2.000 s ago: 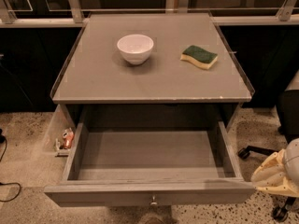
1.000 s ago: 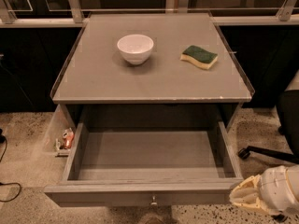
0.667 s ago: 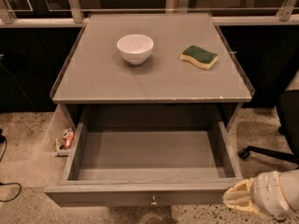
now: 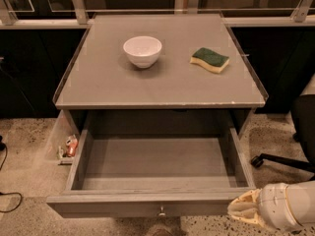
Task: Close top drawer
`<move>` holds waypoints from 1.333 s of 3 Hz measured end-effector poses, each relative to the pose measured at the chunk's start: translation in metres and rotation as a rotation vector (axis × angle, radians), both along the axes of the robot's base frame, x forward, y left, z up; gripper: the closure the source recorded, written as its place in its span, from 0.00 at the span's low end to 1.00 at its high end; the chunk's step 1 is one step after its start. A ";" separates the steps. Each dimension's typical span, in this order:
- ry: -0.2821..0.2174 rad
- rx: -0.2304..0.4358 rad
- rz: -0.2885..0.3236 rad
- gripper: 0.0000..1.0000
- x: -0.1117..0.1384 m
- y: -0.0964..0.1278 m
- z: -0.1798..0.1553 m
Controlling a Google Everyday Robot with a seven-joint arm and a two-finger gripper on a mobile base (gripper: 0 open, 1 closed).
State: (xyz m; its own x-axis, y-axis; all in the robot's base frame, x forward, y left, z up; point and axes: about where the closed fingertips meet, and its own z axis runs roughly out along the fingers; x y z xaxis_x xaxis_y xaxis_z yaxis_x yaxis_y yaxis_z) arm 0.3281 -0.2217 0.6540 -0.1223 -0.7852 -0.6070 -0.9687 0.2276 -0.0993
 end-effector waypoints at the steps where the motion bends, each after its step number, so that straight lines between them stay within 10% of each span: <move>1: 0.000 0.000 0.000 0.59 0.000 0.000 0.000; 3: 0.002 0.021 0.013 0.12 0.003 0.002 -0.001; 4: -0.013 0.025 0.033 0.10 0.014 0.007 -0.002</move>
Offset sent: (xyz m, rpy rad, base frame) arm 0.0000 0.0000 0.0000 0.0000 0.0000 0.0000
